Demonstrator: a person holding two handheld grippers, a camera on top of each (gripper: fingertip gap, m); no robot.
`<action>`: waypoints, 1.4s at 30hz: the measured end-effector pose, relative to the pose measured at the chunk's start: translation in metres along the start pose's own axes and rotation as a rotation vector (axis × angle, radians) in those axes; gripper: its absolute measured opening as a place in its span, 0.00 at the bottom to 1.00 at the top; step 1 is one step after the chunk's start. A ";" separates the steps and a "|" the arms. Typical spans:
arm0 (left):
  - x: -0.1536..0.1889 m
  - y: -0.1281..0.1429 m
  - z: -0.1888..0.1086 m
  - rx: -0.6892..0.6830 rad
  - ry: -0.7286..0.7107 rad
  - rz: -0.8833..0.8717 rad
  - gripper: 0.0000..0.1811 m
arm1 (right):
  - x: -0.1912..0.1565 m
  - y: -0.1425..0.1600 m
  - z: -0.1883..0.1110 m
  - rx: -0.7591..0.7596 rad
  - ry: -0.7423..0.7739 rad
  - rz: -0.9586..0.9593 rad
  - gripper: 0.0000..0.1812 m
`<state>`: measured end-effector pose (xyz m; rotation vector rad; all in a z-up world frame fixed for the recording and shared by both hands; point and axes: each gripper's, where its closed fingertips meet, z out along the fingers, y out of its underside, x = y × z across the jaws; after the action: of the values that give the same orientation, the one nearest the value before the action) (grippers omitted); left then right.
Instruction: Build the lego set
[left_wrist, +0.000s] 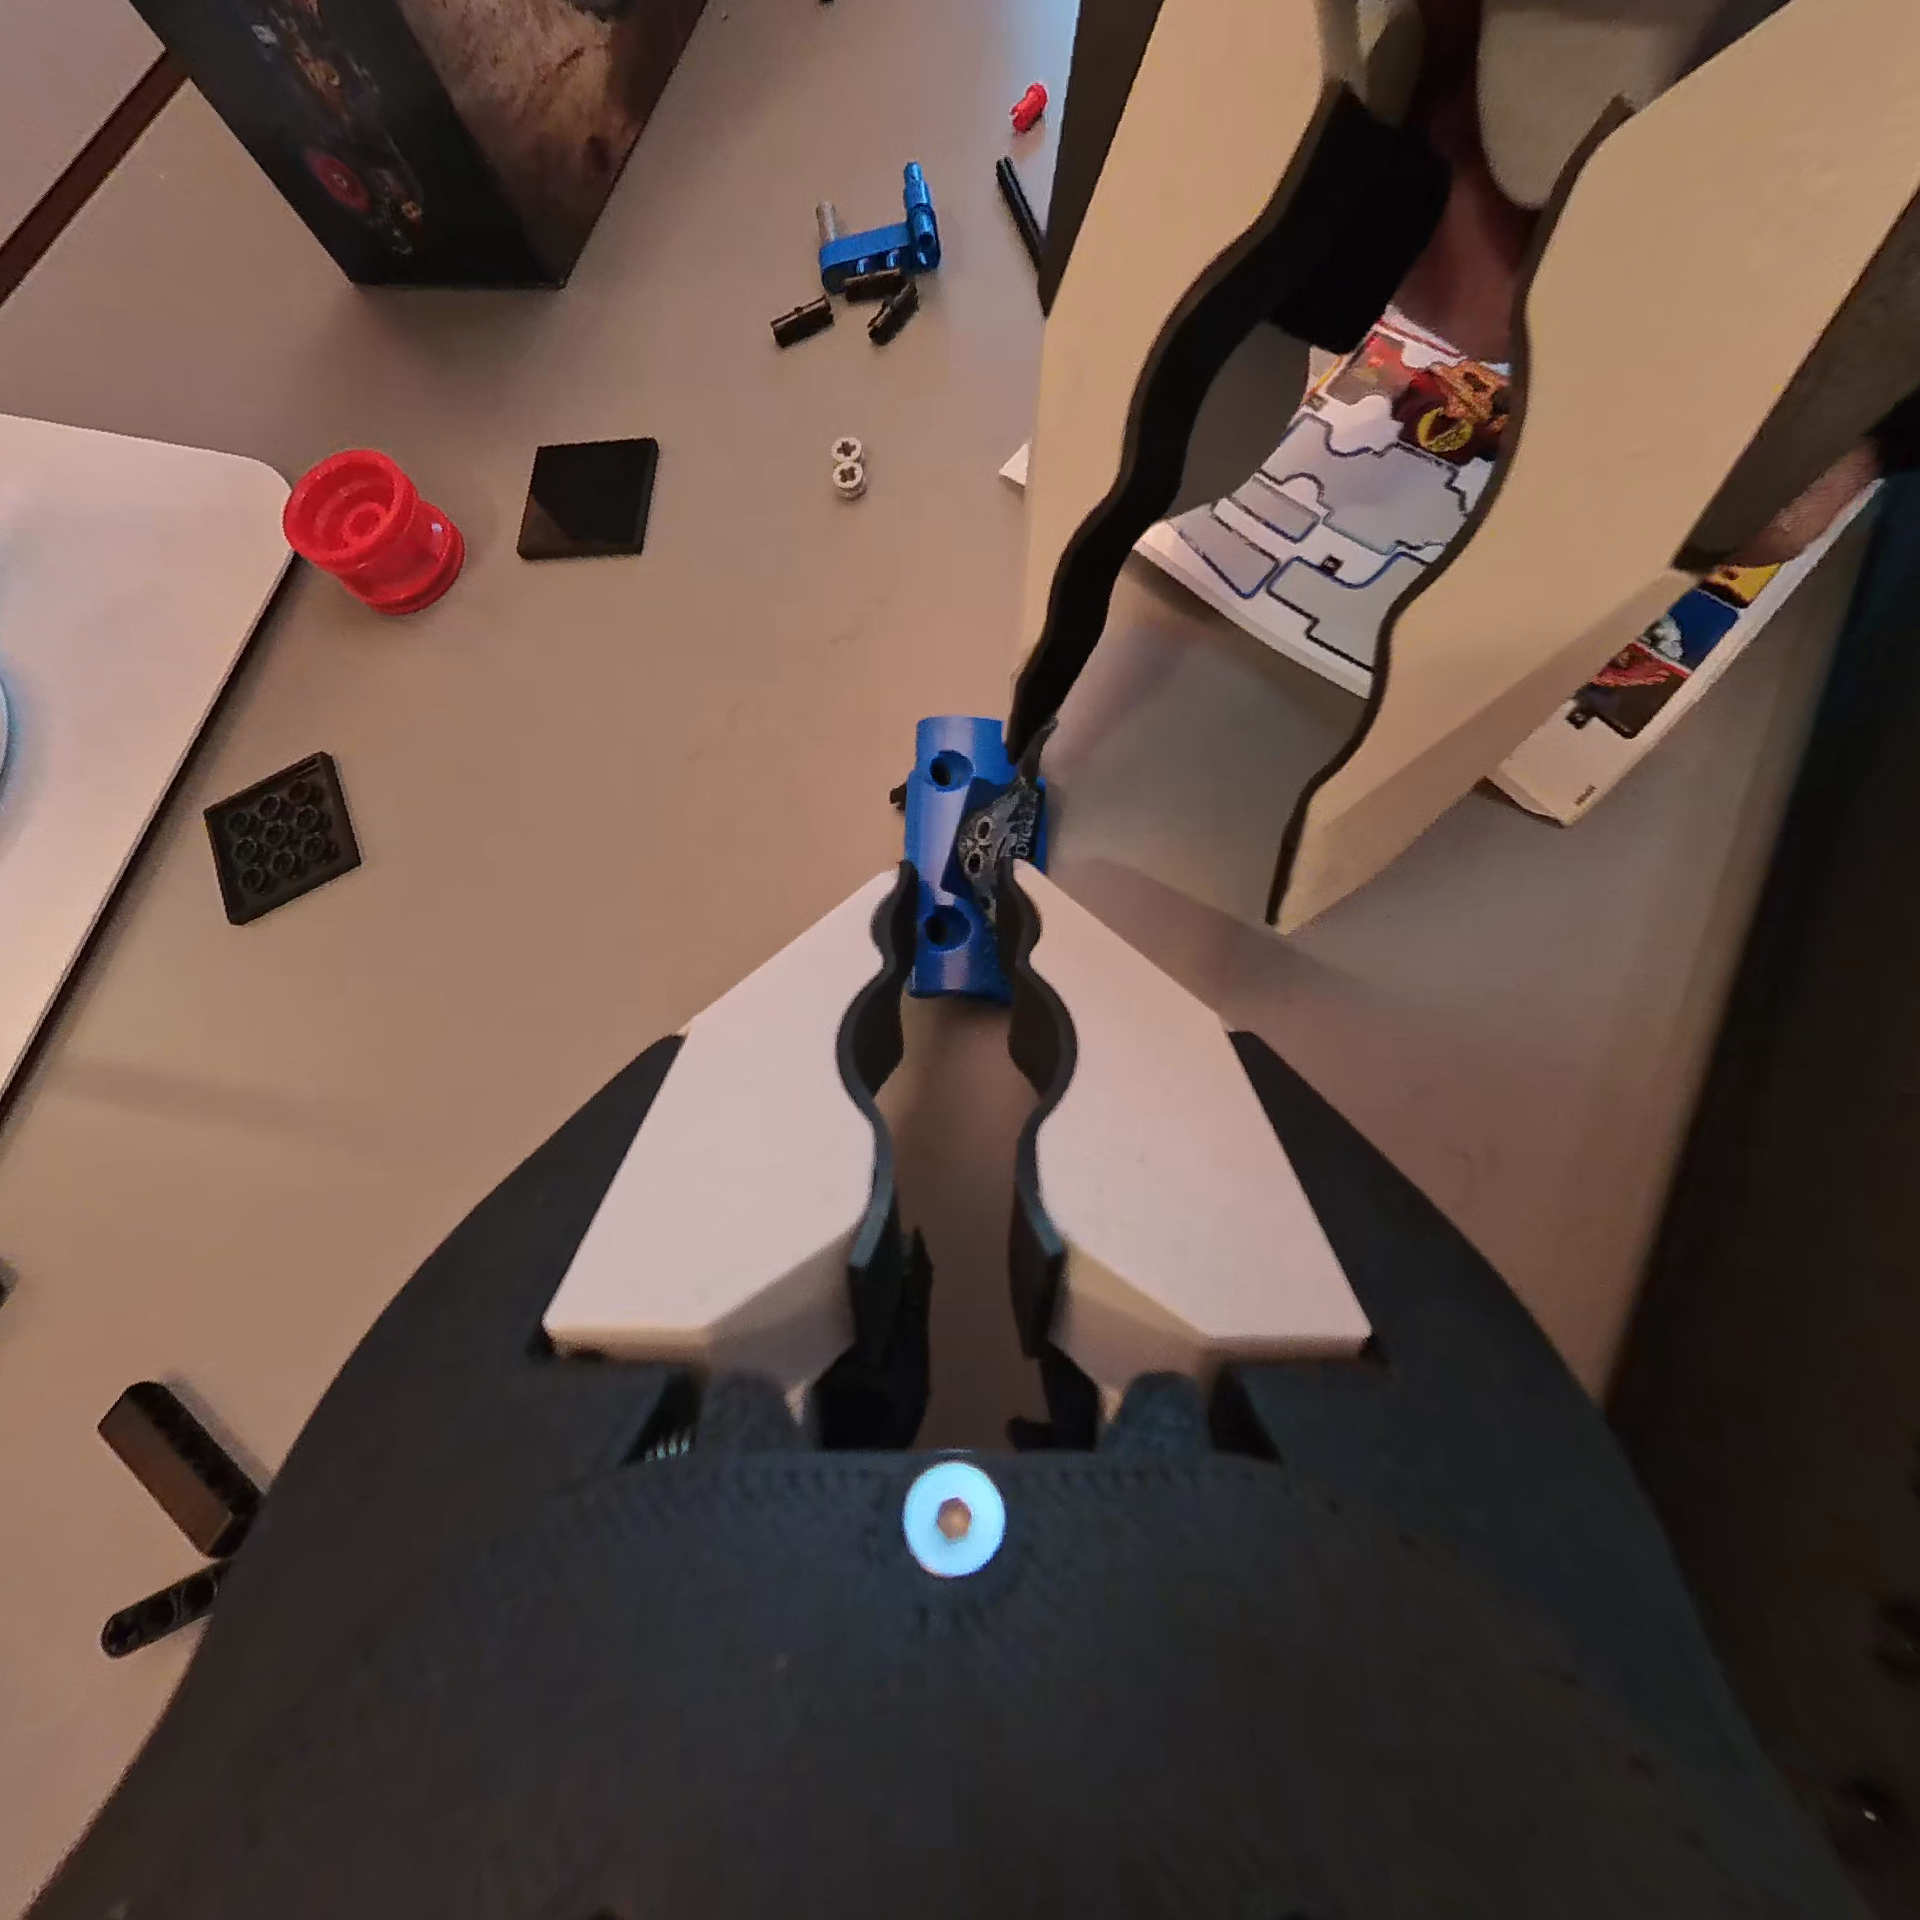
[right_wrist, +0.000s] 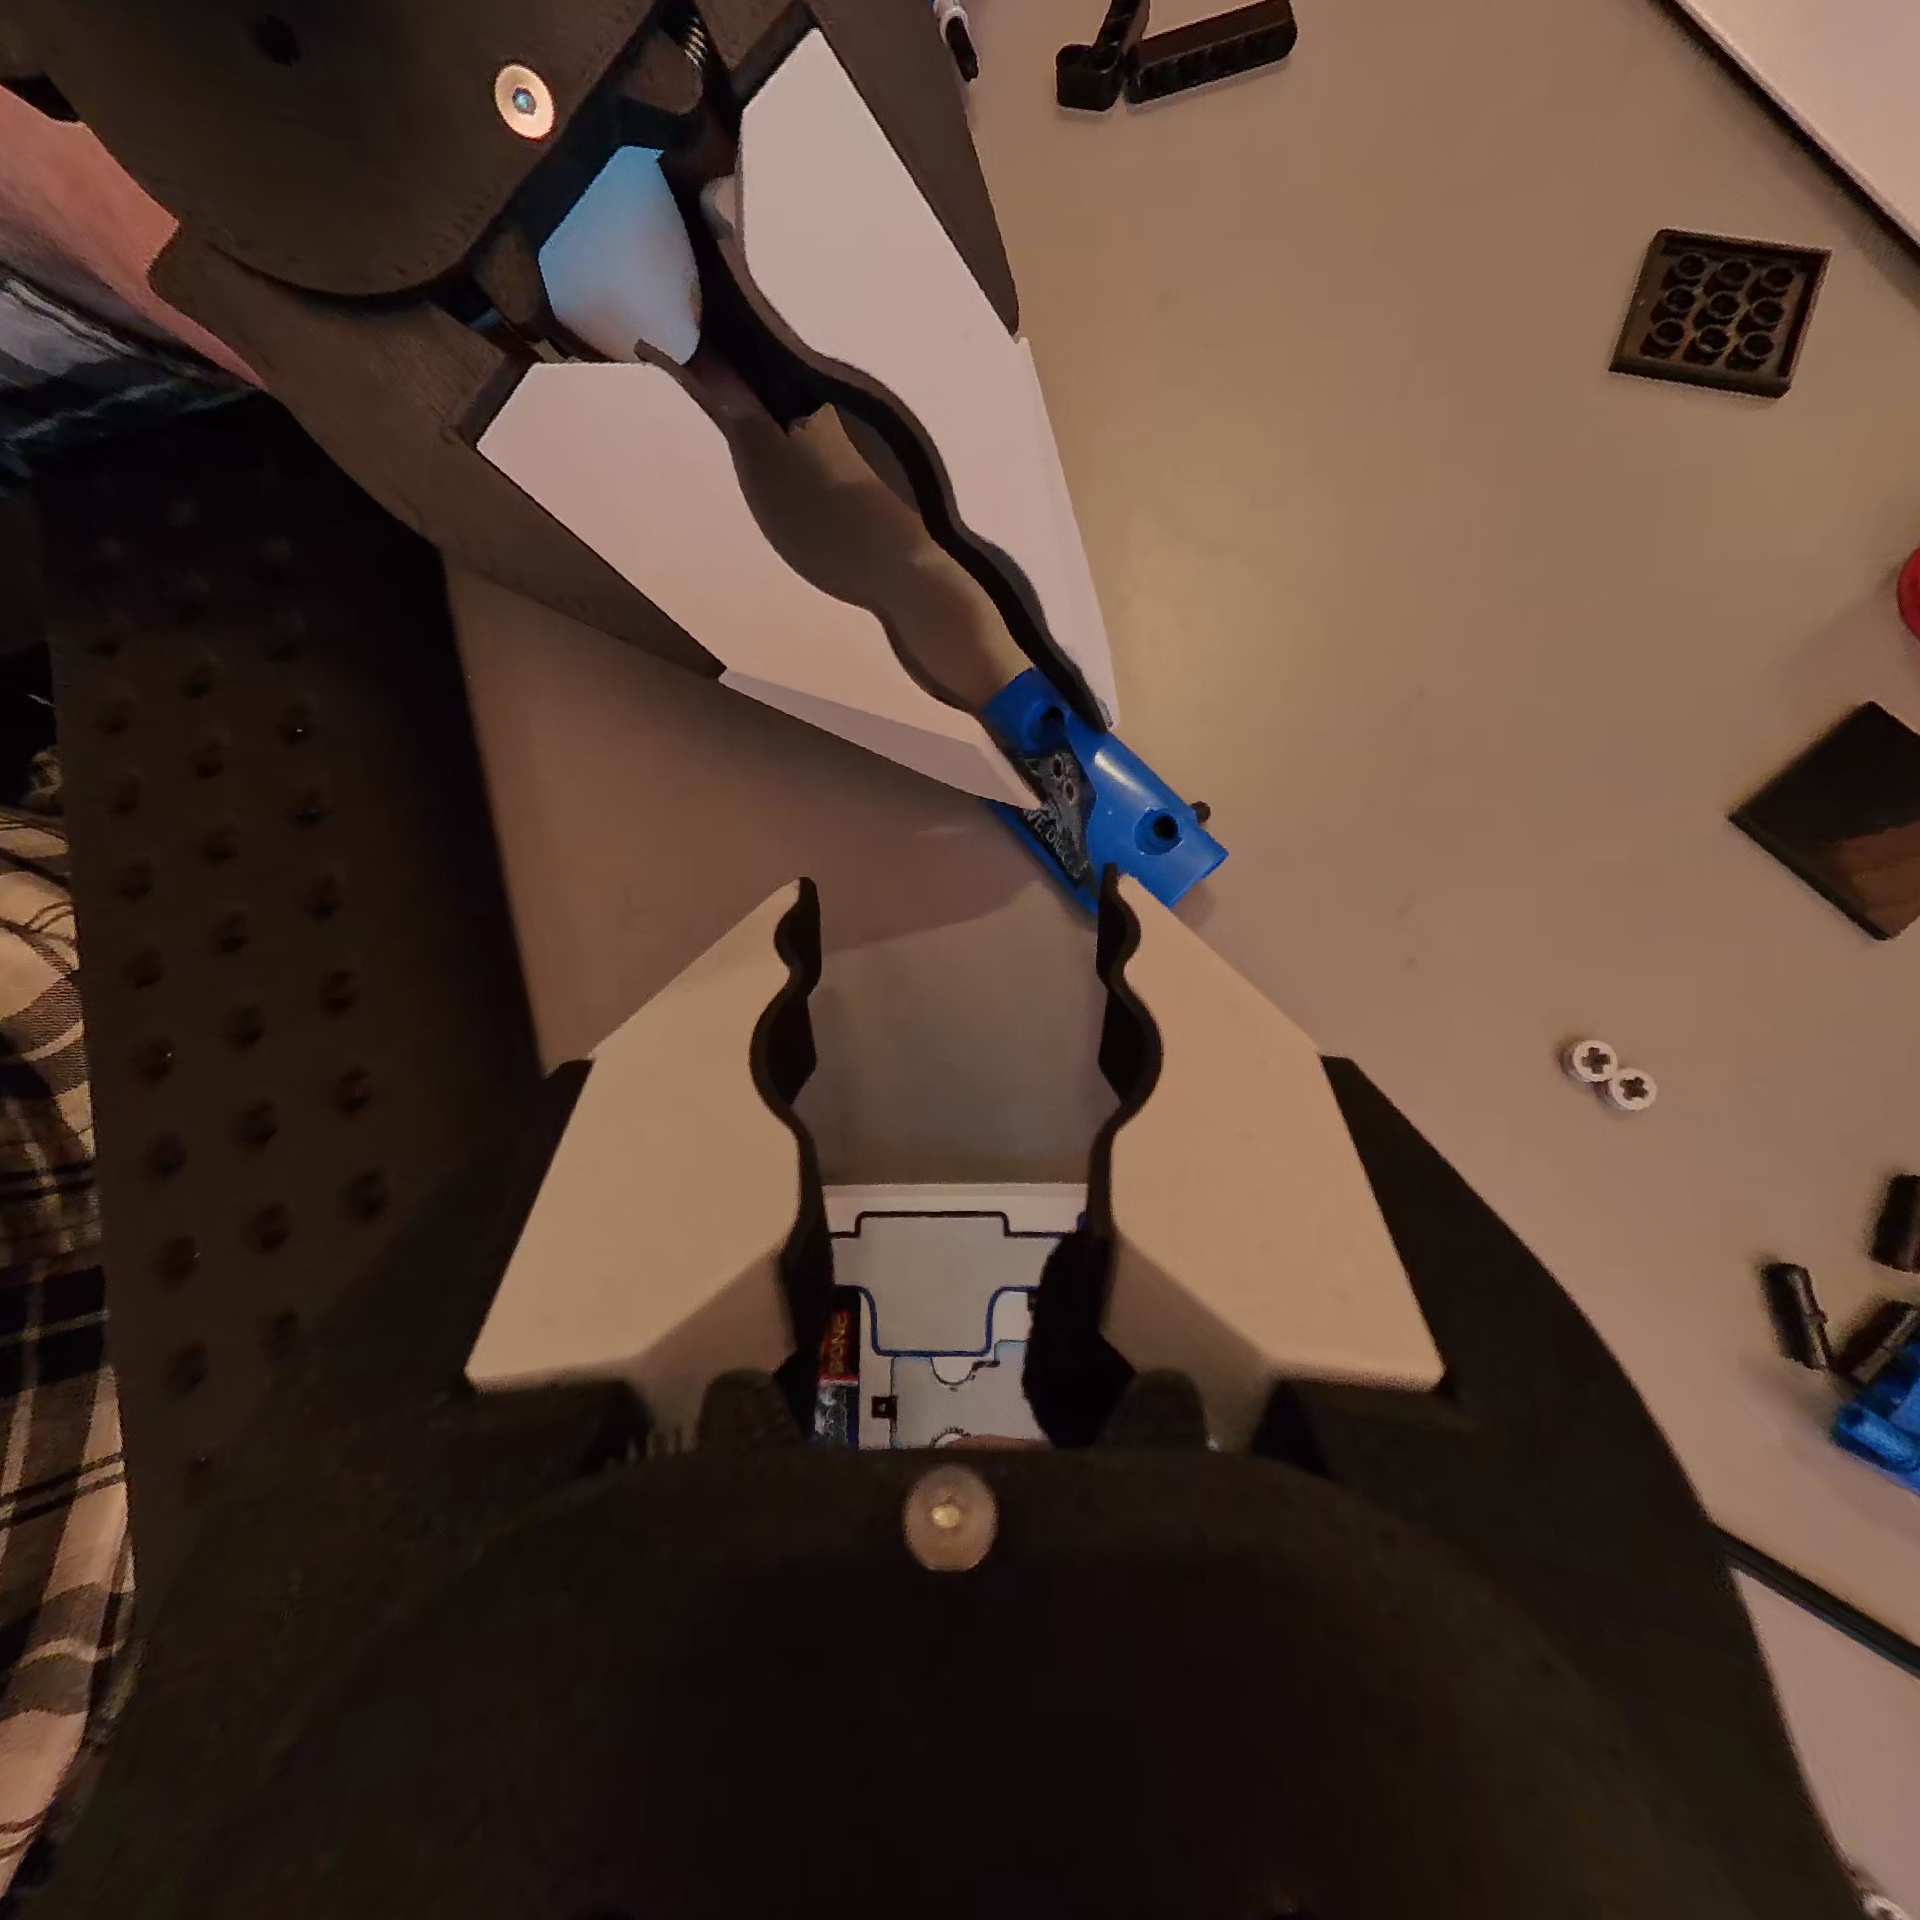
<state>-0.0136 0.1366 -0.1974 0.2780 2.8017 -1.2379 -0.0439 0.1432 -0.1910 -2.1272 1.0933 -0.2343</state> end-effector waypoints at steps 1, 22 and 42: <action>0.000 0.000 0.000 0.001 -0.003 0.002 0.07 | 0.001 0.000 0.000 -0.004 0.010 -0.005 0.29; -0.005 -0.003 -0.005 0.047 -0.006 -0.043 0.11 | 0.018 0.001 -0.014 0.015 0.081 -0.062 0.34; -0.007 0.004 -0.004 0.009 -0.047 -0.003 0.26 | 0.044 -0.018 -0.001 0.058 0.110 -0.040 0.29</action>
<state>-0.0058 0.1412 -0.1971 0.2425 2.7591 -1.2406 -0.0059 0.1156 -0.1851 -2.1069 1.0931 -0.4011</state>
